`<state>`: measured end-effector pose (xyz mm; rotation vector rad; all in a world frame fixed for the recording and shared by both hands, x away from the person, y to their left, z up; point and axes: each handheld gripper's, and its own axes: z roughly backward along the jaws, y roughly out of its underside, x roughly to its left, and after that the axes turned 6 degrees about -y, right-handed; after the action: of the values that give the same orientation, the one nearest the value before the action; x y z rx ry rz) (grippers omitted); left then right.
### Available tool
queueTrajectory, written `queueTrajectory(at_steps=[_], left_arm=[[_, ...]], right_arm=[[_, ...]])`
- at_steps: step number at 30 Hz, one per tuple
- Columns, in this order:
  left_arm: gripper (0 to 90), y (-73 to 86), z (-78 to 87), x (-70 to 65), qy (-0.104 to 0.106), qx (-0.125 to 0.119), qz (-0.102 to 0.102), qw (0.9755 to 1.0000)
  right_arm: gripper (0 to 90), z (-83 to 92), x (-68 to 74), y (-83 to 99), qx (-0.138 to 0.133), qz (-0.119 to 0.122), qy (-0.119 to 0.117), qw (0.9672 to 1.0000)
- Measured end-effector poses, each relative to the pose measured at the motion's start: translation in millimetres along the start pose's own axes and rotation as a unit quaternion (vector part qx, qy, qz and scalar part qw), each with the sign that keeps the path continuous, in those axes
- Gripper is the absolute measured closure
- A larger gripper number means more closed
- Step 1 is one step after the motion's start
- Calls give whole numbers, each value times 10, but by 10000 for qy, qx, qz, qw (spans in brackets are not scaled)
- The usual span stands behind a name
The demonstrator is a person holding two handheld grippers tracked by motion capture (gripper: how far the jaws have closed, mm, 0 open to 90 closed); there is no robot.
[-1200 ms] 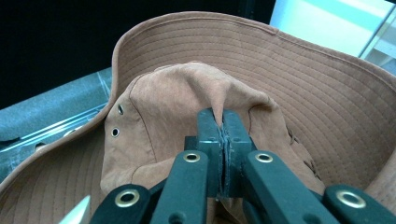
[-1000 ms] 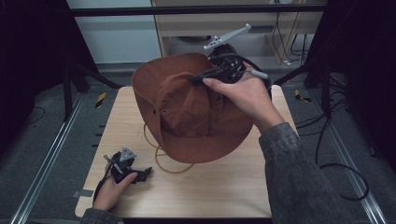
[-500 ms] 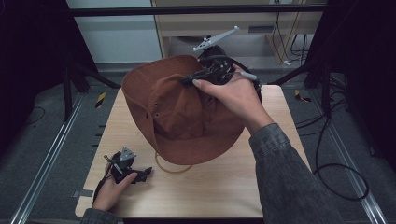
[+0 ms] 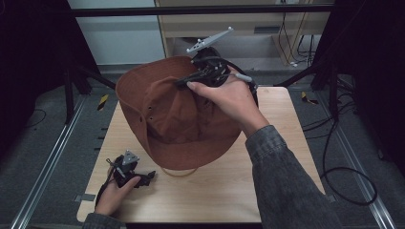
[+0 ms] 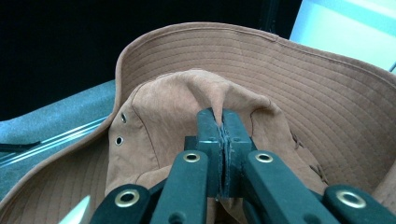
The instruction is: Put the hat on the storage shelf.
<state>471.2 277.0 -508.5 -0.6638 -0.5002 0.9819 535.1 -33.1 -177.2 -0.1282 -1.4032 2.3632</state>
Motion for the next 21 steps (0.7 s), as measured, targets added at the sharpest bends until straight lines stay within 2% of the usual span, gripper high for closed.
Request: queueTrajectory(at_steps=[12,21], left_arm=[[0,1,-1,-1,-9,-2,-4,10000],[0,0,-1,-1,-7,-2,-3,10000]], right_arm=[[886,-173,37,-29,100,17,-59,9999],[886,-310,31,3,280,51,8,9996]])
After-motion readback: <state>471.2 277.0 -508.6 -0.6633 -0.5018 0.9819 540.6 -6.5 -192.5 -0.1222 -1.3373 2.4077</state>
